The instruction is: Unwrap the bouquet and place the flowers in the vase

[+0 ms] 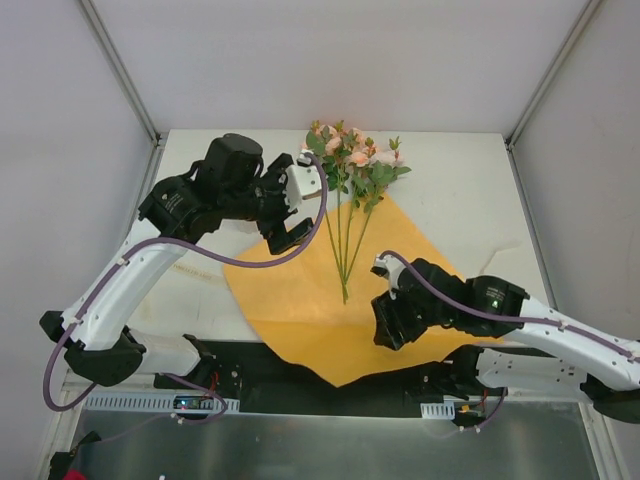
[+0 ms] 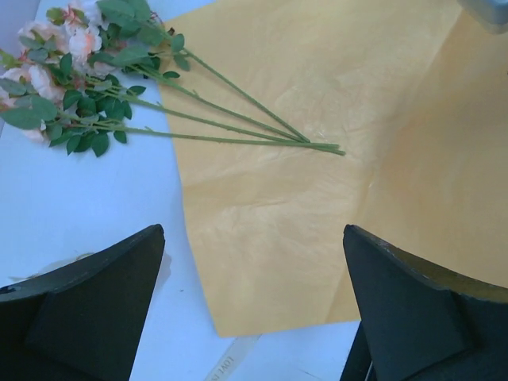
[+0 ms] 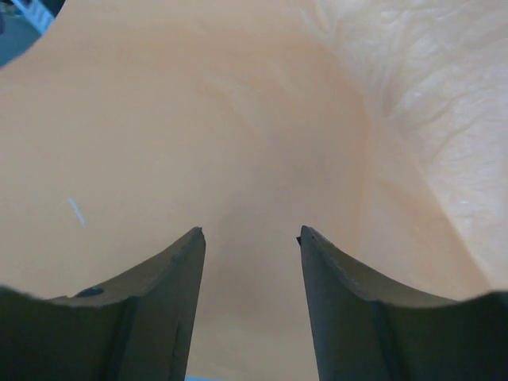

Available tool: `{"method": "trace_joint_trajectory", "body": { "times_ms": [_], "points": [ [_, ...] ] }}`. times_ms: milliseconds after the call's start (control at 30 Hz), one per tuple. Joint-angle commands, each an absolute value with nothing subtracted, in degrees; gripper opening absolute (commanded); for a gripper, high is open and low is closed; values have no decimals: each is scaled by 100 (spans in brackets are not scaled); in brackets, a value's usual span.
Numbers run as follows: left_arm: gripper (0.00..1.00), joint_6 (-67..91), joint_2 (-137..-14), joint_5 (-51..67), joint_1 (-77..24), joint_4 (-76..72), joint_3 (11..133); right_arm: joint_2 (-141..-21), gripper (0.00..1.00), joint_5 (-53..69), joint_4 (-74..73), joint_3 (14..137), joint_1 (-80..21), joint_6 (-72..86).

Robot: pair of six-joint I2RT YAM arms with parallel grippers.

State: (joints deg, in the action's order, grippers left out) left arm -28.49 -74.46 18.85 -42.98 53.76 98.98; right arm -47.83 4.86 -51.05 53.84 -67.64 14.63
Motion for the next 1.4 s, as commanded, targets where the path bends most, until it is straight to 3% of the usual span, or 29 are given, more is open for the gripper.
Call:
{"method": "trace_joint_trajectory", "body": {
  "times_ms": [0,67,133,233,400,633,833,1367],
  "points": [
    [98,-2330,-7453,1696,-4079,5291,9985,-5027,62,-832,-5739,6450,-6698,1091],
    [99,-2277,-7418,1653,-3929,5291,9862,-5325,75,-1676,-5731,6923,-6331,1046],
    [99,-2215,-7383,1556,-3841,5291,9757,-5771,74,-1889,-5512,7136,-5952,993],
    [99,-2390,-7208,1109,-3814,5291,9450,-6526,71,-1776,-5142,7540,-5222,967],
    [99,-2558,-6926,36,-3648,5247,8746,-7976,55,-1863,-4519,8444,-4404,800],
    [99,-2303,-6627,438,-2497,5001,7859,-9728,45,-1898,-3964,8990,-3675,1071],
    [99,-2338,-6565,1001,-1435,4694,7655,-10652,52,-2092,-3525,8974,-3498,1116],
    [99,-2232,-6680,1977,-44,4667,7893,-11882,51,-2356,-2577,9141,-3182,1134]
  ]
}}
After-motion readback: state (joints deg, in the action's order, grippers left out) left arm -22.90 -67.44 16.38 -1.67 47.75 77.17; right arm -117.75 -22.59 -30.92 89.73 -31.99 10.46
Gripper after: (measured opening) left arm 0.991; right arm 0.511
